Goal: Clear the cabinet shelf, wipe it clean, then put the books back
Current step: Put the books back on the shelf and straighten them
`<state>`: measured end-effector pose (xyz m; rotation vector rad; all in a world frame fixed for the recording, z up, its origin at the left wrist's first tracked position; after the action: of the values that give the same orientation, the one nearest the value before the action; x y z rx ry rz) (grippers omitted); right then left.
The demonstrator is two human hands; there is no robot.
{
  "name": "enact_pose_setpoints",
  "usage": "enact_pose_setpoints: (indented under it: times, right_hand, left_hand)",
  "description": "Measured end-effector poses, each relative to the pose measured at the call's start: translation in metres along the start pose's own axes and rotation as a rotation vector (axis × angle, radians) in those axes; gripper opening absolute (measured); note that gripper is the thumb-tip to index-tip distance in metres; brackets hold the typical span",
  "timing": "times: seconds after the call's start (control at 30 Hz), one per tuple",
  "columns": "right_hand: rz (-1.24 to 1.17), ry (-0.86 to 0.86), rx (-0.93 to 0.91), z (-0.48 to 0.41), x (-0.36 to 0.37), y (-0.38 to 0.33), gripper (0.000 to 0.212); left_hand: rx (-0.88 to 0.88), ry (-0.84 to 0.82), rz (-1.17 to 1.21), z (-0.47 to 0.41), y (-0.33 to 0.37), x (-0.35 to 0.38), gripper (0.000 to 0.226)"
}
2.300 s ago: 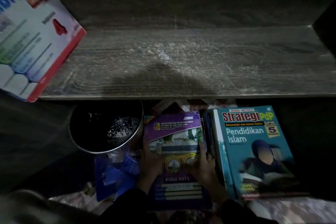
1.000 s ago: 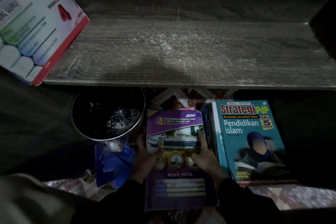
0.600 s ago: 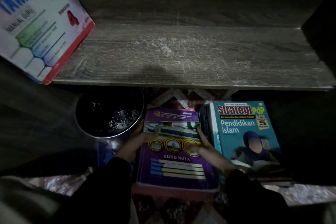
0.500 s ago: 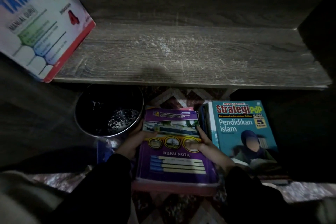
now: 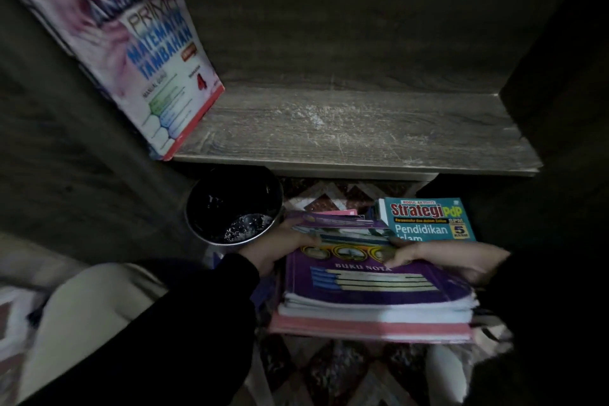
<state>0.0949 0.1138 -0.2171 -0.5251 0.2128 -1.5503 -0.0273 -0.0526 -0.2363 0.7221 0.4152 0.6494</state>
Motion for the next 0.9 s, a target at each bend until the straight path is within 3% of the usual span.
enact_pose_setpoints:
  times: [0.07, 0.13, 0.2, 0.3, 0.43, 0.6, 0.77, 0.9]
  right_hand:
    - [-0.130, -0.036, -0.023, 0.034, 0.013, -0.008, 0.066]
    - [-0.104, -0.089, -0.074, 0.067, 0.031, -0.019, 0.109]
    - [-0.052, -0.107, -0.143, 0.091, 0.047, -0.034, 0.125]
    - [0.091, -0.094, -0.313, 0.117, 0.074, -0.066, 0.123]
    - [0.333, 0.035, -0.734, 0.124, 0.093, -0.134, 0.136]
    - [0.412, 0.179, -1.181, 0.113, 0.101, -0.245, 0.144]
    - [0.501, 0.226, -1.330, 0.086, 0.118, -0.335, 0.142]
    - [0.578, 0.236, -1.340, 0.046, 0.125, -0.384, 0.140]
  left_hand:
    - [0.061, 0.007, -0.046, 0.035, 0.024, -0.009, 0.070]
    - [0.120, 0.029, -0.060, 0.074, 0.045, -0.021, 0.073]
    - [0.217, 0.089, -0.030, 0.112, 0.068, -0.037, 0.066]
    - [0.398, 0.282, -0.065, 0.157, 0.100, -0.071, 0.072]
    - [0.680, 0.590, -0.180, 0.200, 0.135, -0.117, 0.082]
    - [0.945, 1.034, -0.372, 0.235, 0.169, -0.149, 0.082]
    - [1.034, 1.340, -0.346, 0.209, 0.177, -0.194, 0.070]
    - [0.996, 1.460, -0.220, 0.172, 0.174, -0.228, 0.071]
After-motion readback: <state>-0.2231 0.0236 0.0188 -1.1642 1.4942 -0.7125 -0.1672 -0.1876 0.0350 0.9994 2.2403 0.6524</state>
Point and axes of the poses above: each hand's wrist, its own z-axis away from the middle knuckle, its own x-axis out of the palm, y = z × x, the point moved 10 cm from there along -z, towards the middle knuckle, and after that the axes turned 12 degrees about -z, right-handed, at the moved point
